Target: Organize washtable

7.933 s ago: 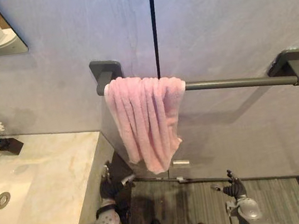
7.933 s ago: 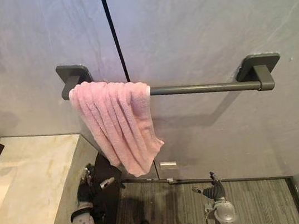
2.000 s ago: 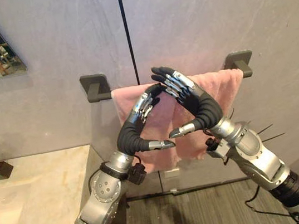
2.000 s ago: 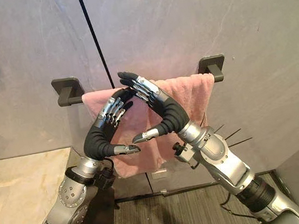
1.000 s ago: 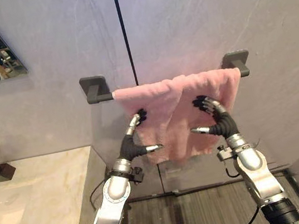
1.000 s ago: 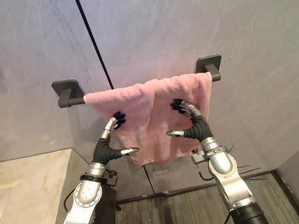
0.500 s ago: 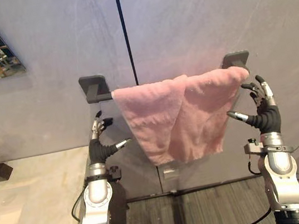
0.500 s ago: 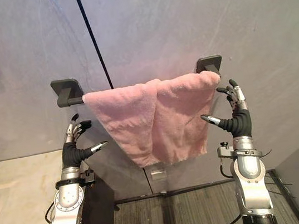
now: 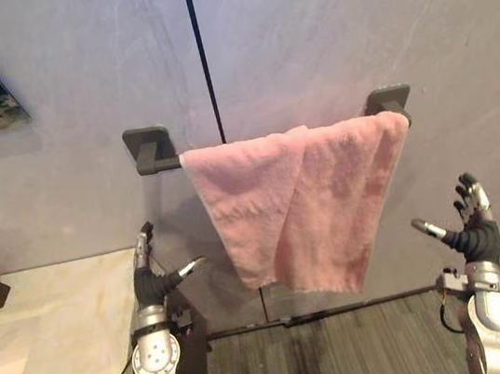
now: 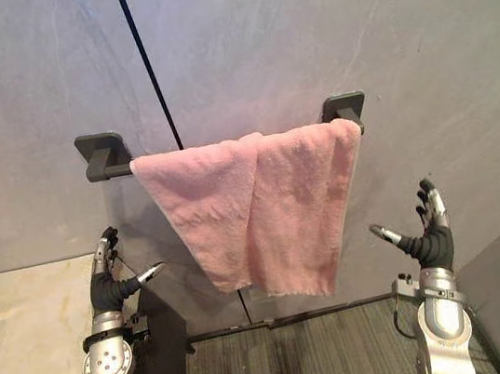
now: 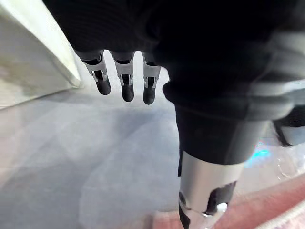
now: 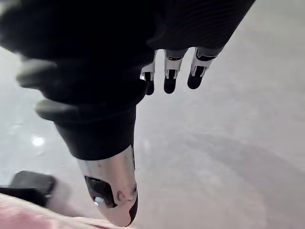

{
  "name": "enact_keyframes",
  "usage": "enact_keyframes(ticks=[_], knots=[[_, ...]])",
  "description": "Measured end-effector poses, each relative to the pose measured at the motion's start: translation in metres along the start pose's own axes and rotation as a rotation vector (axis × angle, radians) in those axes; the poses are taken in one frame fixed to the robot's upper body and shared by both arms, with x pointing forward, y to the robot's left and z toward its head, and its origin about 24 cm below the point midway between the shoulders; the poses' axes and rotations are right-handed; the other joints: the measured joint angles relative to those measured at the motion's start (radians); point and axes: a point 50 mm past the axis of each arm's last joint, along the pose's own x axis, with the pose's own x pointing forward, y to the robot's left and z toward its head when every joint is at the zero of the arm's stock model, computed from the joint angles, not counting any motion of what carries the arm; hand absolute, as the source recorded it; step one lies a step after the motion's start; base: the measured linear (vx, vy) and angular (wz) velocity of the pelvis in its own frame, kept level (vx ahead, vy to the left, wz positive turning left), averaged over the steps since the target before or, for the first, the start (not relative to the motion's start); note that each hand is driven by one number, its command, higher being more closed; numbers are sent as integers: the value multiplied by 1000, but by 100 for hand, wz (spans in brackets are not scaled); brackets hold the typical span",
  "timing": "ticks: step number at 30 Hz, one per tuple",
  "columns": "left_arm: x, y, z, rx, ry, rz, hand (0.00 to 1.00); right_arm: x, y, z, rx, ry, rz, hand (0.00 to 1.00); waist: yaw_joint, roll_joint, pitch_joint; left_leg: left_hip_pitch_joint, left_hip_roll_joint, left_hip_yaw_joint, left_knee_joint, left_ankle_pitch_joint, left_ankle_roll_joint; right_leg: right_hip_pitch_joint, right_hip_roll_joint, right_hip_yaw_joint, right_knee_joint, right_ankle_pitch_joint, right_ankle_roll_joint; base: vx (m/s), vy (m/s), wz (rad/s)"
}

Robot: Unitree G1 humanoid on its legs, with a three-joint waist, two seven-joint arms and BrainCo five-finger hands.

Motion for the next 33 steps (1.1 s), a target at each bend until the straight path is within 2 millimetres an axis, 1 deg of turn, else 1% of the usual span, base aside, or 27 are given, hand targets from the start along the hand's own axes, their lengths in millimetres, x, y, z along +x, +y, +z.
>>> enact_keyframes(ticks=[2,4,5,7,8,10,11,13,14,17,18,22,23,25,26,27,29,30,31,32,33], knots=[[-7,-1,-15,2,75,-8,0,-8,-2,-19,-38,91,7,0,0,1,0,-1,0,-1,0,0,0,0,0,-2,0,0,0,0,0,2],[-22,-3,-40,-10,198,-32,0,-20,0,-43,-91,212,41,0,1,1,1,-1,0,-4,0,0,0,4,-4,-11,-1,-1,0,0,1,9],[-26,-3,-46,-12,228,-37,0,-23,1,-49,-99,240,48,0,-1,1,1,-1,1,-4,0,0,-1,5,-7,-14,0,-1,-1,-1,8,9],[-38,-4,-65,0,322,-64,0,-34,8,-68,-109,335,92,0,2,-1,1,3,2,-4,0,0,-1,13,-7,-18,-1,-3,-1,-5,1,8],[-46,-5,-77,7,386,-77,0,-43,15,-81,-128,396,134,0,5,0,1,7,2,-4,0,-2,-3,17,-8,-22,0,-5,-2,-11,-9,7],[-52,-6,-86,12,433,-88,0,-50,21,-90,-146,439,172,0,10,1,1,8,2,-4,0,-3,-5,18,-8,-24,1,-6,-1,-15,-10,5],[-59,-7,-96,16,486,-107,0,-57,27,-98,-169,482,216,0,19,1,1,8,2,-5,0,-4,-6,18,-8,-26,3,-10,2,-18,-11,4],[-68,-7,-106,22,543,-115,0,-66,30,-108,-195,534,257,0,27,0,1,8,2,-9,0,-5,-6,18,-9,-31,10,-19,5,-16,-14,11],[-76,-8,-115,27,594,-123,0,-73,32,-116,-220,575,284,0,28,0,1,8,0,-19,0,-5,-6,18,-11,-41,19,-26,5,-10,-13,16],[-91,-8,-130,37,689,-134,0,-83,34,-128,-239,645,314,0,30,-1,0,9,0,-20,0,-5,-6,18,-11,-43,23,-30,5,-2,-4,4],[-99,-8,-137,44,736,-138,0,-88,34,-133,-252,677,326,0,32,-1,0,9,0,-21,0,-5,-6,18,-12,-44,25,-30,5,0,0,0],[-116,-4,-150,66,829,-147,0,-100,34,-145,-302,752,370,0,36,-1,0,15,-1,-23,0,-3,-3,19,-12,-45,36,-33,0,0,0,0],[-117,-4,-151,68,836,-148,0,-102,34,-146,-308,760,375,0,38,-1,0,17,-1,-23,0,-3,-3,21,-12,-45,37,-33,0,0,0,0],[-121,-3,-154,73,860,-150,0,-107,34,-150,-332,784,396,0,52,-5,4,22,-2,-22,1,-3,-4,24,-13,-43,39,-34,1,0,0,0],[-121,-3,-154,73,859,-150,0,-108,34,-150,-334,787,398,0,55,-10,8,19,-3,-21,2,-4,-5,19,-13,-42,44,-36,2,-52,-7,-1],[-121,-3,-154,72,859,-150,0,-107,35,-150,-334,784,400,0,55,-9,13,5,-4,-21,7,-5,-6,1,-15,-42,63,-48,9,-66,-8,-2],[-119,-3,-153,68,852,-146,0,-101,40,-148,-330,763,408,0,55,-16,22,-28,-6,-18,25,-8,-4,-54,-19,-37,126,-73,11,-56,-6,-2],[-114,-3,-152,65,837,-143,0,-98,44,-146,-329,748,420,0,55,-16,30,-60,-10,-18,71,-26,-2,-92,-26,-36,178,-89,12,-73,-7,6],[-103,-4,-148,46,805,-128,0,-93,50,-143,-320,725,431,0,56,-30,56,-139,-11,-21,163,-62,3,-144,-33,-31,255,-110,22,-99,-9,5],[-98,-5,-145,35,785,-119,0,-91,54,-142,-314,716,435,0,60,-25,69,-177,2,-29,216,-81,17,-175,-28,-16,305,-130,36,-98,-15,13],[-93,-6,-143,30,768,-111,0,-88,57,-141,-306,707,437,0,66,-25,78,-207,6,-41,249,-90,18,-213,-27,-5,407,-160,37,-56,-47,47]])
